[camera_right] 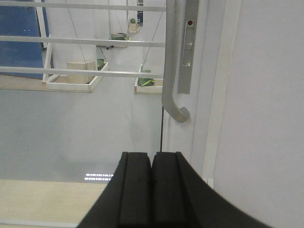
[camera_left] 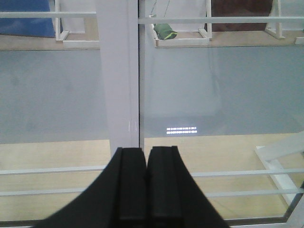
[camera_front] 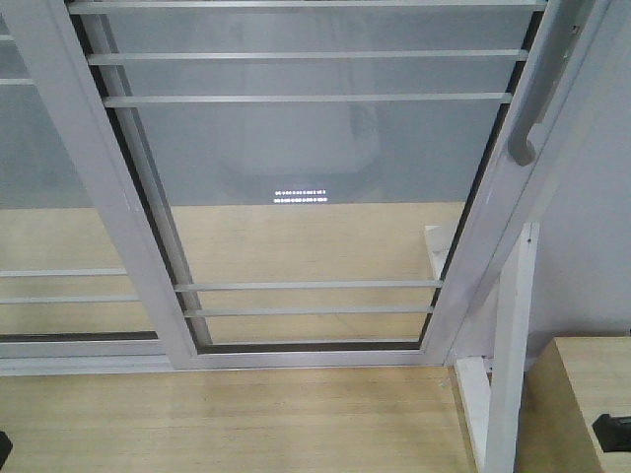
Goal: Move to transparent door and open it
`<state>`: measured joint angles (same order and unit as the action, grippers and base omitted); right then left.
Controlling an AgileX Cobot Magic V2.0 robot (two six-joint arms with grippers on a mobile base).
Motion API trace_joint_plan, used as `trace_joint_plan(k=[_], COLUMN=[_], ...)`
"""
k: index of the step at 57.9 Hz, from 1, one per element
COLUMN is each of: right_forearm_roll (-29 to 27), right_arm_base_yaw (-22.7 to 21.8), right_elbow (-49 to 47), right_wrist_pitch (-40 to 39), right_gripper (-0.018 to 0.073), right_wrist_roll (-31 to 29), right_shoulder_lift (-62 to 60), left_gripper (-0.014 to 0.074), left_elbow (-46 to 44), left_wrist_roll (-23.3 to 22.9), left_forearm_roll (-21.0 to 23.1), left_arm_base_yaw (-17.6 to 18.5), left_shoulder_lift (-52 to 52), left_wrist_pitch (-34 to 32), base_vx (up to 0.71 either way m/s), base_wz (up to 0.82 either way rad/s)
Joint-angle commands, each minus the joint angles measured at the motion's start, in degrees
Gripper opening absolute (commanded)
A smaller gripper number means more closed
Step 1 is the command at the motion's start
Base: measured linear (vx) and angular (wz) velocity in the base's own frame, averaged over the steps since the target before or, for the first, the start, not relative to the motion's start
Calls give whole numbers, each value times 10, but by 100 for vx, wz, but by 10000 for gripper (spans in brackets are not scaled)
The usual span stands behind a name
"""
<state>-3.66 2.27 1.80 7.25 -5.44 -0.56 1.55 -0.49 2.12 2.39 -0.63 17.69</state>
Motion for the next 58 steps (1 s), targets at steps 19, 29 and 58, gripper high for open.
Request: trace_joint_plan(k=[19, 29, 58], right_forearm_roll=[1, 1, 1], right_arm_base_yaw=[1, 1, 1], right_elbow=[7, 7, 7], right_wrist_pitch=[-44, -47, -47], right_gripper=[0, 0, 0], right_wrist_roll=[-1, -1, -1], right_shoulder_lift=[9, 9, 9], left_gripper=[4, 4, 4], left_elbow=[17, 17, 17], left_wrist_roll=[-1, -1, -1], left_forearm_roll=[5, 5, 5], left_arm_base_yaw=[0, 0, 0], left_shoulder_lift=[-1, -1, -1], left_wrist_pitch=[-44, -44, -98], base_vx=[0, 0, 0], base_wz=[0, 0, 0])
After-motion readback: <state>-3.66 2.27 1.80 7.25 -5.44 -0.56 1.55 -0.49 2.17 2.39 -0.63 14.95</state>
